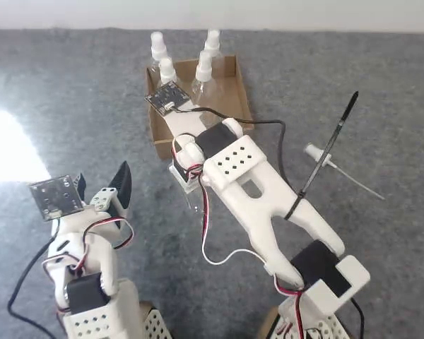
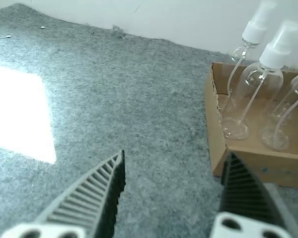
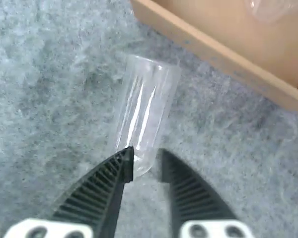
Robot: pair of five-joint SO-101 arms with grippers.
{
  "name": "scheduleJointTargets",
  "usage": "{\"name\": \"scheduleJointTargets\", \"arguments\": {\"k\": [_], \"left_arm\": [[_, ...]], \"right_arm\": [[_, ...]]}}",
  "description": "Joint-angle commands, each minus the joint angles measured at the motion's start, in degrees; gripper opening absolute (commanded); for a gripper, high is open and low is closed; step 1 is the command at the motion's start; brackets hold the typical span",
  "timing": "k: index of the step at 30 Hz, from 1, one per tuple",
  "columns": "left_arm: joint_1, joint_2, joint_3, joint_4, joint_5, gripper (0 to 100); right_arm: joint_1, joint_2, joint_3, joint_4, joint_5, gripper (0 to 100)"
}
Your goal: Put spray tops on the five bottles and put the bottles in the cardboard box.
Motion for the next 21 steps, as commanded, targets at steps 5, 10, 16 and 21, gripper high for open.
{"name": "scheduleJointTargets", "arguments": {"k": [5,10,16,21], "left_arm": [[0.1,-0.8,-0.6,-1.3,0.3,29],[0.1,-0.8,-0.6,-1.3,0.3,29],[0.0,-0.8,-0.6,-1.3,0.3,29],[0.0,-0.8,-0.6,-1.3,0.3,29]], "right_arm": [[-3.2,-3.9,6.9,-6.2,-5.8,40.5],[-5.4,-3.9,14.6,-17.5,-5.7,41.7],[-6.3,-3.3,18.8,-25.4,-5.7,41.7],[-6.2,3.2,18.7,-30.2,-5.7,41.6]]}}
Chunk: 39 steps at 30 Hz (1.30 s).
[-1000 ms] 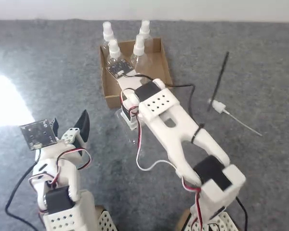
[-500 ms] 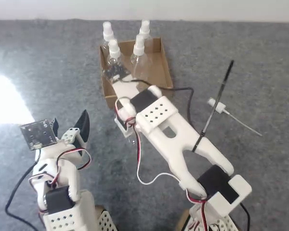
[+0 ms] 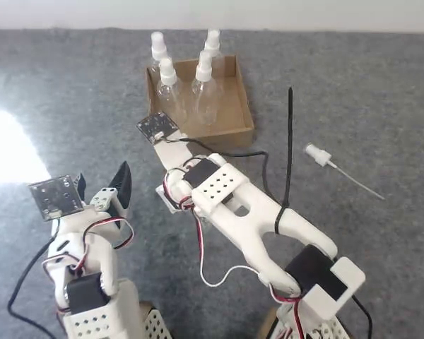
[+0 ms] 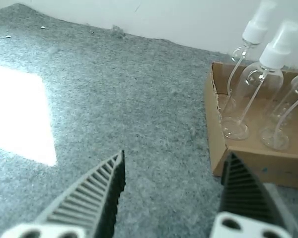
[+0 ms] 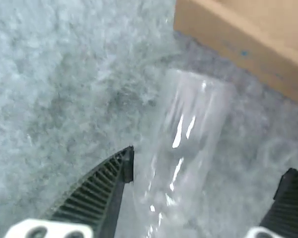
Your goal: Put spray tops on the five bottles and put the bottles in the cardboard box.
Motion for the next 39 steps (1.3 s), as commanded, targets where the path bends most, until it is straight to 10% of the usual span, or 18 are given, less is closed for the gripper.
{"name": "scheduleJointTargets", "arguments": {"k": [1,12,34,39], "left_arm": [[0.0,-0.8,-0.6,-1.3,0.3,29],[0.0,-0.8,-0.6,-1.3,0.3,29],[0.0,-0.8,-0.6,-1.3,0.3,29],[0.0,-0.8,-0.6,-1.3,0.3,29]], "right_arm": [[-0.4,3.7,-0.8,-5.5,-0.5,41.4],[4.1,11.4,-7.7,-5.1,-0.5,11.0],[4.2,-10.9,-7.4,17.2,-1.1,9.5],[4.2,-12.1,-7.4,20.1,-15.2,9.5]]}}
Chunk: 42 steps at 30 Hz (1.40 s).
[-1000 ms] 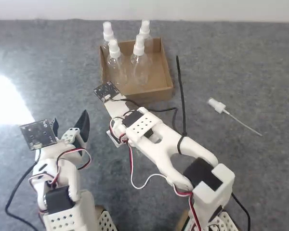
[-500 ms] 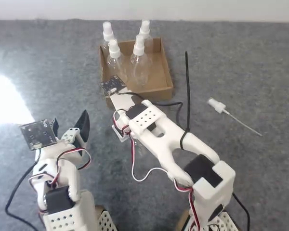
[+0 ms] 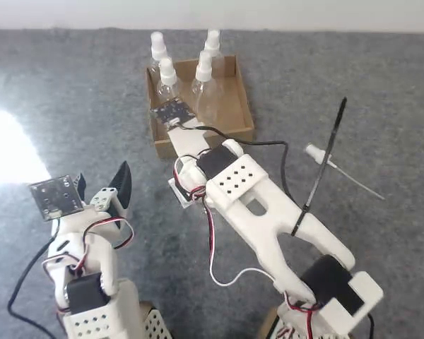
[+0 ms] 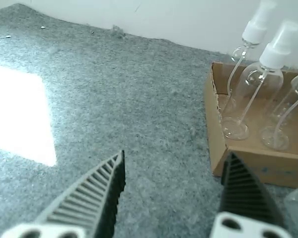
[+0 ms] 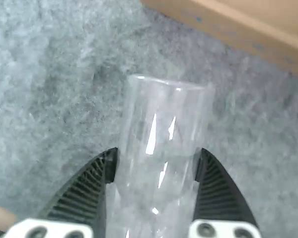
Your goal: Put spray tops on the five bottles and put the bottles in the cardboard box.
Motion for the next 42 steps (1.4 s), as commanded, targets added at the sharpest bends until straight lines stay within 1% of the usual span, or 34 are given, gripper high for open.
{"name": "scheduleJointTargets", "arguments": {"k": [1,6,11,14,16,20,23,26,32,34,39,42], "left_arm": [[0.0,-0.8,-0.6,-1.3,0.3,29],[0.0,-0.8,-0.6,-1.3,0.3,29],[0.0,-0.8,-0.6,-1.3,0.3,29],[0.0,-0.8,-0.6,-1.3,0.3,29],[0.0,-0.8,-0.6,-1.3,0.3,29],[0.0,-0.8,-0.6,-1.3,0.3,29],[0.0,-0.8,-0.6,-1.3,0.3,29],[0.0,-0.8,-0.6,-1.3,0.3,29],[0.0,-0.8,-0.6,-1.3,0.3,29],[0.0,-0.8,-0.6,-1.3,0.3,29],[0.0,-0.8,-0.6,-1.3,0.3,29],[0.0,-0.8,-0.6,-1.3,0.3,29]], "right_arm": [[1.1,-4.4,-2.0,2.5,-15.1,9.5],[4.1,-4.8,-2.0,3.7,-30.2,9.2],[9.9,-4.4,-2.0,3.7,-43.0,9.1],[12.4,-4.4,-2.0,3.8,-48.4,9.1],[13.6,-4.3,-1.9,5.1,-50.6,9.1],[14.1,-4.3,-1.5,8.7,-53.2,9.5],[13.8,-4.3,1.3,9.3,-54.7,9.5],[14.1,-4.2,3.8,8.7,-54.8,9.6],[15.2,-4.2,7.2,4.5,-54.9,10.0],[15.0,-4.2,8.4,3.1,-54.8,13.9],[14.6,-4.2,9.1,2.9,-54.6,31.3],[14.6,-4.3,9.1,3.3,-54.6,37.4]]}}
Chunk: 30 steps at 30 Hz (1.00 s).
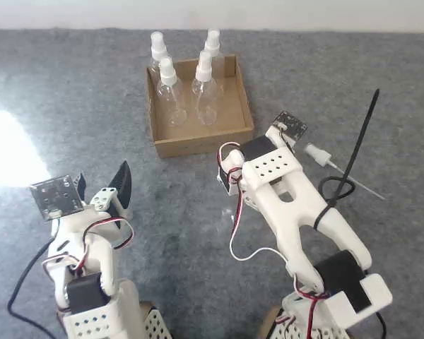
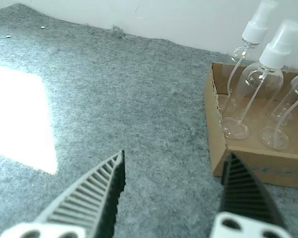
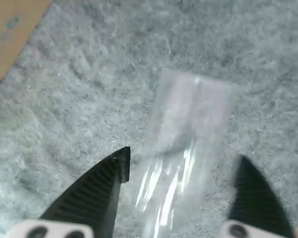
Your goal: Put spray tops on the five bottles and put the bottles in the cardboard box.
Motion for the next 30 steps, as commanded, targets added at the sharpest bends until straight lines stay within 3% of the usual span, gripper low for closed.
{"name": "scheduleJointTargets", "arguments": {"k": [1,11,22,27,30], "left_arm": [[0.0,-0.8,-0.6,-1.3,0.3,29],[0.0,-0.8,-0.6,-1.3,0.3,29],[0.1,-0.8,-0.6,-1.3,0.3,29],[0.1,-0.8,-0.6,-1.3,0.3,29],[0.1,-0.8,-0.6,-1.3,0.3,29]], "right_arm": [[0.3,-3.8,-0.4,-0.2,-0.4,37.9],[0.2,-4.4,-0.8,1.0,3.1,38.0],[0.7,-4.4,-13.5,22.3,29.5,38.2],[0.6,-4.4,-15.2,25.3,47.5,38.2],[0.3,-4.4,-15.2,25.3,54.1,38.1]]}}
